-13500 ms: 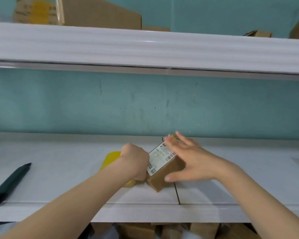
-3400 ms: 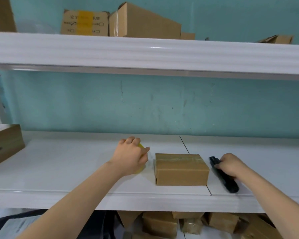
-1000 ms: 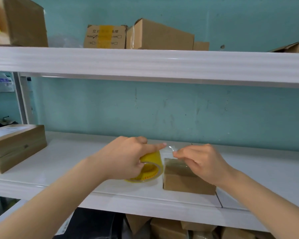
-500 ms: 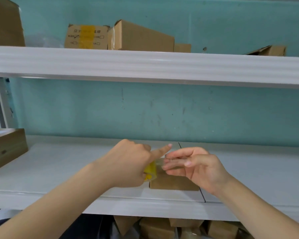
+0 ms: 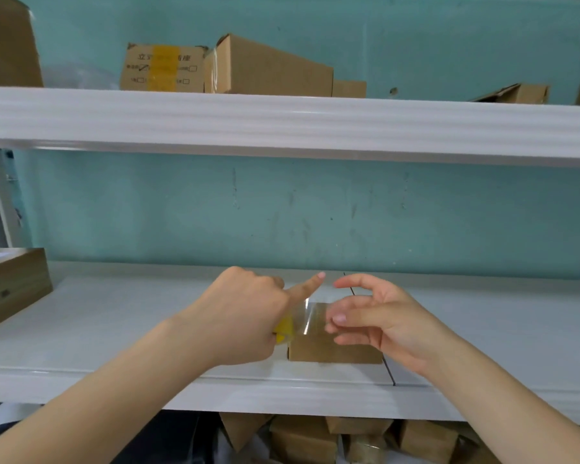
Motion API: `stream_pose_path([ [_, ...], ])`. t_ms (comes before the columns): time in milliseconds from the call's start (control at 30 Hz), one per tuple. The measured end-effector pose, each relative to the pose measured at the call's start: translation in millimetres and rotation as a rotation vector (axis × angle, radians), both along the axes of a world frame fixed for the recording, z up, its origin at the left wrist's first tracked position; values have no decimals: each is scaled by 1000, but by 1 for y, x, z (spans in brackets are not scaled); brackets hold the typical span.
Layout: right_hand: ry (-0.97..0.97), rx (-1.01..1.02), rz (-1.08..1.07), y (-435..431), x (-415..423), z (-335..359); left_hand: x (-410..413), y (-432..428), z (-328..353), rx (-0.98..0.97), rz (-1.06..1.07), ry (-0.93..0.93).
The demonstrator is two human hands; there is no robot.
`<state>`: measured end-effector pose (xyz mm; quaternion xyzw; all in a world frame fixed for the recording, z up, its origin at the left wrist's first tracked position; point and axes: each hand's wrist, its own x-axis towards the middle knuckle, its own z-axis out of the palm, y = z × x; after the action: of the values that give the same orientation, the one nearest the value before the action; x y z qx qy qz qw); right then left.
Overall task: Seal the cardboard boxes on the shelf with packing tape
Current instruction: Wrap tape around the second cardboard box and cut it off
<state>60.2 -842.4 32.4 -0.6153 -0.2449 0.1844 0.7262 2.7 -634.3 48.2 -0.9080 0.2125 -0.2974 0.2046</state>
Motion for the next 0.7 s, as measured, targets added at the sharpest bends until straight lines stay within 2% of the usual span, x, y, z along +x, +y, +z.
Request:
stream_pose_path([
  [167, -227, -34, -140, -1, -6, -1, 3, 6, 1, -43, 32, 4],
  [333, -514, -311, -249, 3, -8, -2, 5, 7, 0, -63, 24, 13],
  [533, -601, -460, -295, 7, -4, -3, 5, 8, -1, 3, 41, -2],
  [633, -839, -574, -397, 12, -2, -5, 9, 14, -3, 6, 36, -20],
  [700, -932, -596, -416, 13, -2, -5, 13, 19, -6, -18, 30, -27],
])
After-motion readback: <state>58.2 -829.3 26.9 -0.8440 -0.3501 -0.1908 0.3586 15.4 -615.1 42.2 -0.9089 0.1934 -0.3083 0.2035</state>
